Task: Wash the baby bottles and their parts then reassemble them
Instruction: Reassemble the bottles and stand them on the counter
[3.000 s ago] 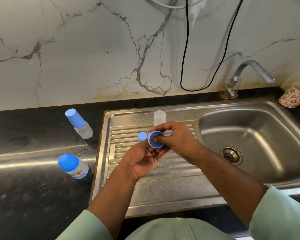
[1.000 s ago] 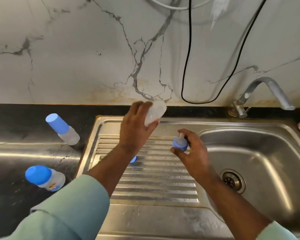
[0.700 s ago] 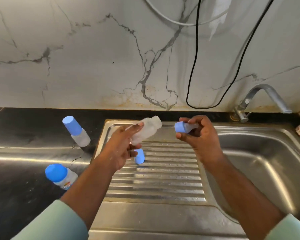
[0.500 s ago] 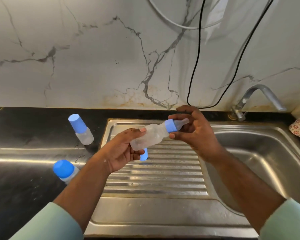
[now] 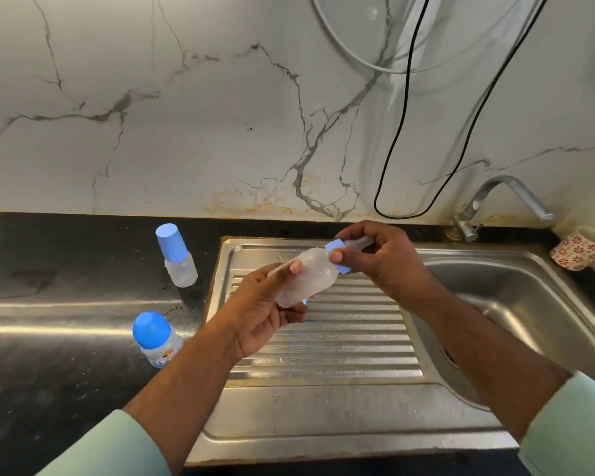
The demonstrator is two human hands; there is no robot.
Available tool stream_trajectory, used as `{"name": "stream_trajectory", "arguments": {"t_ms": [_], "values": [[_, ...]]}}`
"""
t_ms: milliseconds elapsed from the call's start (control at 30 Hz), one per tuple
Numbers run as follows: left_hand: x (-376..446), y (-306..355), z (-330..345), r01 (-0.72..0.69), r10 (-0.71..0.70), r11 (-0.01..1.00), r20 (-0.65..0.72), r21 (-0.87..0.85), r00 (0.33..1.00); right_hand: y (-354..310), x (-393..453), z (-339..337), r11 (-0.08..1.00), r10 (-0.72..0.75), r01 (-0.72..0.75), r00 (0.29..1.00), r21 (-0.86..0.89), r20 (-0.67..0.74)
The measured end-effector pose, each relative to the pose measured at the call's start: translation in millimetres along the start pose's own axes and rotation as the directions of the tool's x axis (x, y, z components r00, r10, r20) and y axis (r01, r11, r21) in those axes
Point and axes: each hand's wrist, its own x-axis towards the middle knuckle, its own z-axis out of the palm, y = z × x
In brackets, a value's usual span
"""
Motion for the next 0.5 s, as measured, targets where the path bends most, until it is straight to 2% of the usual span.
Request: {"name": "stream_trajectory", "arguments": {"t_ms": [67,167,233,300,367,433,500], "values": [[0,-5,-1,-0.096,0.097,0.994,-0.026,0.053,0.995,-2,0,7,0.997,0.063,-0.065,0.996,-0.029,-0.061],[3,-7,-5,-0.209,0.228,0.953,-0.068,0.218,0.971,-3,-3,11,0.993,0.094,-0.099,0.993,-0.067,-0.071],[3,-2,-6,-0.202,0.216,0.964,-0.066,0.174,0.974,-4,-6,9,0.998,0.070,-0.070,0.997,-0.006,-0.039],[0,5,-4,-0.105,0.110,0.991,-0.057,0.080,0.992,-7,-8,3,1.000,-0.001,0.000,0.999,0.029,0.038],[-3,12,-3,0.111,-0.109,0.993,-0.064,0.035,0.992,-9,-10,-5,0.997,-0.062,0.054,0.985,0.056,0.159],[-4,16,-2,0.309,-0.305,0.950,-0.066,0.054,0.950,-10,-9,-13,0.995,-0.099,0.103,0.964,-0.004,0.245],[-2,18,0,0.378,-0.374,0.920,-0.057,0.106,0.926,-6,-5,-18,0.979,-0.122,0.159,0.959,-0.127,0.258]]}}
